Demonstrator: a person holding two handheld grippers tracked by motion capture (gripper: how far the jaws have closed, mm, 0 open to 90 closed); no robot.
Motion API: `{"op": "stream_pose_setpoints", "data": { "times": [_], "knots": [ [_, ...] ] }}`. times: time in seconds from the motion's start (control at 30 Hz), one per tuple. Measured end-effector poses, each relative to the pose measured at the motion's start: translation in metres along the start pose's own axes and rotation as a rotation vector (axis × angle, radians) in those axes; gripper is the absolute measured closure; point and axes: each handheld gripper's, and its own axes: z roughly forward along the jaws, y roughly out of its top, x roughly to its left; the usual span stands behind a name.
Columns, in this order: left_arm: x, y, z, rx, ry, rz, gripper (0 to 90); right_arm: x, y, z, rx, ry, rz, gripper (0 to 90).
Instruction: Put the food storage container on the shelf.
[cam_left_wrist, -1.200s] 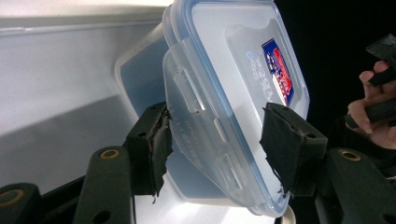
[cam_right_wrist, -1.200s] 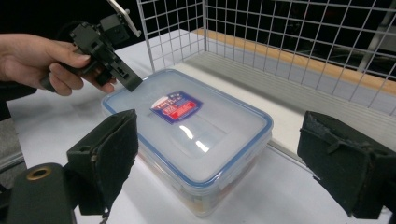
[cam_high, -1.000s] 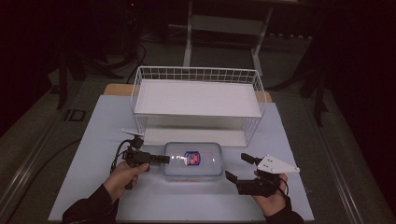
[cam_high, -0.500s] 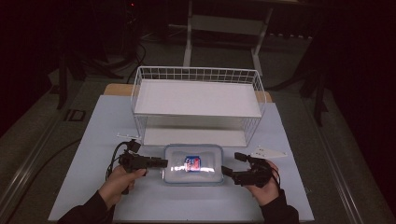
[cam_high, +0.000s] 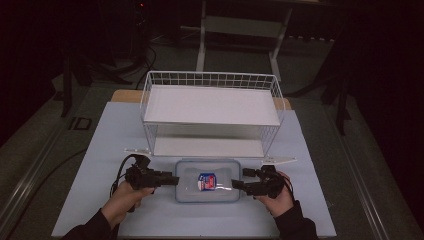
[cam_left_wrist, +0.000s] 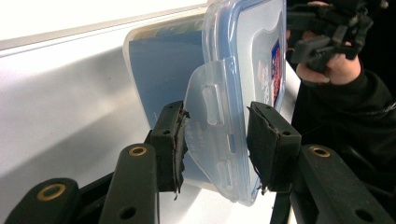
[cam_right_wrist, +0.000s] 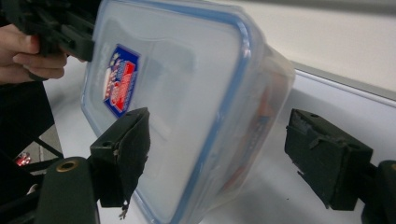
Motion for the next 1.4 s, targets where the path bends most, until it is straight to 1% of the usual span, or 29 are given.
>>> {"op": "stream_pose_setpoints", "data": {
  "times": [0.07,0.13,0.2,0.37,0.4,0.43,0.5,0.57,0.63,0.67,0.77,0.83,0.9,0.97,1.03,1.13,1.2,1.3,1.4],
  "knots": [
    [0.0,-0.001,0.0,-0.002,-0.007,0.012,58.0,-0.002,-0.001,-0.001,-0.006,0.006,0.015,25.3],
    [0.0,-0.002,-0.001,-0.006,-0.017,0.018,58.4,-0.006,-0.002,-0.002,-0.005,0.022,0.04,31.9],
    [0.001,-0.003,-0.001,-0.007,-0.022,0.015,58.6,-0.008,-0.003,-0.003,0.001,0.033,0.048,38.7],
    [-0.001,-0.004,-0.001,-0.007,-0.02,0.028,58.7,-0.01,-0.005,-0.003,0.027,0.091,0.071,47.9],
    [-0.001,-0.004,-0.001,-0.007,-0.018,0.03,58.7,-0.011,-0.005,-0.002,0.031,0.11,0.08,49.9],
    [-0.002,-0.005,-0.001,-0.01,-0.018,0.028,58.7,-0.012,-0.005,-0.001,0.034,0.123,0.086,49.7],
    [-0.002,-0.005,-0.002,-0.01,-0.017,0.027,58.8,-0.012,-0.006,-0.001,0.036,0.133,0.095,50.4],
    [-0.002,-0.006,-0.002,-0.012,-0.017,0.023,58.9,-0.013,-0.006,-0.001,0.036,0.134,0.101,50.8],
    [-0.004,-0.007,-0.002,-0.015,-0.011,0.029,58.9,-0.013,-0.006,-0.002,0.034,0.139,0.113,51.9],
    [-0.005,-0.007,-0.002,-0.015,-0.008,0.033,58.9,-0.012,-0.006,-0.003,0.037,0.134,0.113,52.1],
    [-0.008,-0.009,-0.002,-0.023,0.001,0.02,59.0,-0.01,-0.006,-0.004,0.042,0.132,0.113,53.1],
    [-0.011,-0.01,-0.002,-0.025,0.012,0.028,59.0,-0.008,-0.007,-0.005,0.043,0.124,0.113,53.1],
    [-0.013,-0.01,-0.002,-0.032,0.015,0.021,59.0,-0.006,-0.007,-0.007,0.041,0.116,0.116,53.1],
    [-0.016,-0.009,-0.003,-0.038,0.021,0.027,58.9,-0.005,-0.007,-0.008,0.04,0.111,0.113,53.1],
    [-0.02,-0.006,-0.005,-0.055,0.029,0.038,58.7,-0.001,-0.005,-0.012,0.031,0.098,0.101,53.1],
    [-0.026,-0.003,-0.006,-0.062,0.039,0.058,58.7,0.002,-0.001,-0.016,0.009,0.091,0.096,53.0],
    [-0.029,0.0,-0.006,-0.067,0.04,0.063,58.6,0.003,0.002,-0.02,0.0,0.082,0.085,52.9],
    [-0.03,0.004,-0.006,-0.077,0.035,0.063,58.6,0.004,0.008,-0.024,-0.009,0.072,0.084,53.0],
    [-0.031,0.009,-0.007,-0.092,0.041,0.068,58.4,0.005,0.012,-0.027,-0.022,0.065,0.087,53.1]
  ]
}}
